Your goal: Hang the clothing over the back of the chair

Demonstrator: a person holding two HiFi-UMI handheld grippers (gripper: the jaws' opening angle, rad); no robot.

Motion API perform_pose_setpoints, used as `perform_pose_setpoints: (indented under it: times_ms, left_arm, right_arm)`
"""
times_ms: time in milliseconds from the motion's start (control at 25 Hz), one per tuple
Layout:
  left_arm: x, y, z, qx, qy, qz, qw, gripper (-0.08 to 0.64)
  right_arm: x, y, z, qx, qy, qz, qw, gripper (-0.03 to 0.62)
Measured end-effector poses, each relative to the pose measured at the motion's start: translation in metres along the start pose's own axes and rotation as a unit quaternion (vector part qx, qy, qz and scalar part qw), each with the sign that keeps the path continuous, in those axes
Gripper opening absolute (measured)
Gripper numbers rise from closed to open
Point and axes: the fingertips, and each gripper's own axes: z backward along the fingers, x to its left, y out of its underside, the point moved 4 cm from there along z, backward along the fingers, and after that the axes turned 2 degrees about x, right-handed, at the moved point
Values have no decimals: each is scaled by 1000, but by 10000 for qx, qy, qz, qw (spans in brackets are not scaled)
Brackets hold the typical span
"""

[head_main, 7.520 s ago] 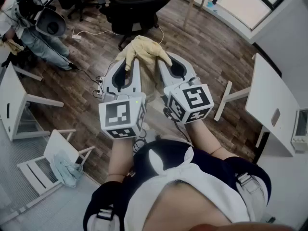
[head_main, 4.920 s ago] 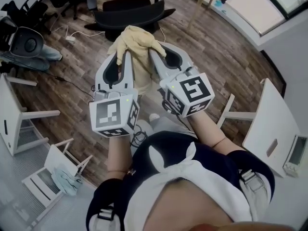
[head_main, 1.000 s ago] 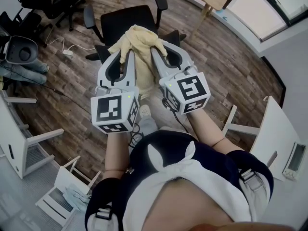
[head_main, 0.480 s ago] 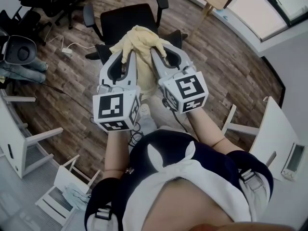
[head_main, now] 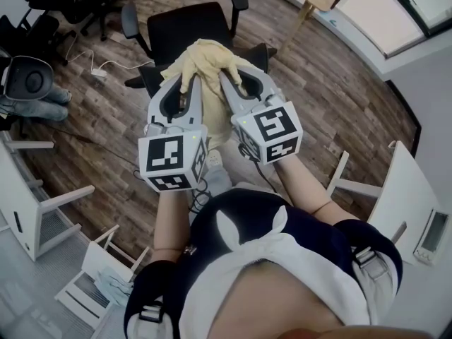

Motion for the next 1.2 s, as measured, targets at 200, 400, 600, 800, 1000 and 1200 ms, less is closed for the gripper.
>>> perform_pose_setpoints:
  times_ms: [200,400,600,800,1000,1200]
  left_arm:
    - [-3,3,-5,115,1,-20,9999,67]
    - [-7,8,-8,311,-82,-177,9993,67]
    - [-7,11,-11,438,-144,-201,9987,67]
    - [-6,16,-13,531,-154,-137,9984,67]
    - [-3,26,-18,804,-177,-80,9966,67]
    - [-1,34,-22,969,-161,22,9952,67]
  right_arm:
    - [1,4,-3,167,-72,145,9997,39]
    - [1,12,-4,330,-97,175,9993,40]
    - [2,16,-8,417,-112,259,9987,40]
    - [3,21,-11,520,-120,339,9980,40]
    - [4,27,-15,735,-131,446,9962,40]
    - [5,31,-16,900,-178,547,9943,40]
